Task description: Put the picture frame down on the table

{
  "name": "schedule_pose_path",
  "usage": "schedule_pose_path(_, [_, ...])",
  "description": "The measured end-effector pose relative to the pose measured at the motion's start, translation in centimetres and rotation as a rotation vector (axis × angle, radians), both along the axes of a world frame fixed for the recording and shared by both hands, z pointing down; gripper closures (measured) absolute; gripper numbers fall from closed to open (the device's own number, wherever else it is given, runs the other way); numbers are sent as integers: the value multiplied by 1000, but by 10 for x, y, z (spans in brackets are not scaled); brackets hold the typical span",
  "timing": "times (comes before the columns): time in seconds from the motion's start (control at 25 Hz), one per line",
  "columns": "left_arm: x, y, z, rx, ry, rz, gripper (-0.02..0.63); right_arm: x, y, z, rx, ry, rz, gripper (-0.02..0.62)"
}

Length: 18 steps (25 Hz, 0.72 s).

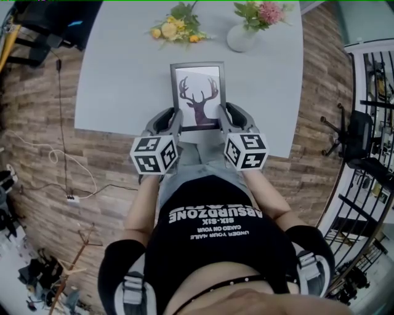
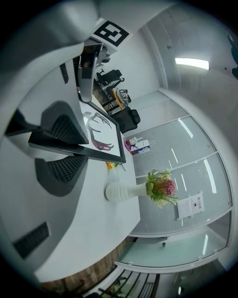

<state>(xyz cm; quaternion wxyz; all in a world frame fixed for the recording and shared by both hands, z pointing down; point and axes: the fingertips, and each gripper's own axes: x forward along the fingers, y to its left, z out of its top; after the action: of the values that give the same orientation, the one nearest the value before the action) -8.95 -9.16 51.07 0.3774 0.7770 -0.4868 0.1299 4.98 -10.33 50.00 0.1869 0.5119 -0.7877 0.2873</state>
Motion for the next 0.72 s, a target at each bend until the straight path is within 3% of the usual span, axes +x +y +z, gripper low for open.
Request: schedule_pose_path(0.72, [1,-6,43,-88,-32,8,515,1,-6,46,-115,8,3,505])
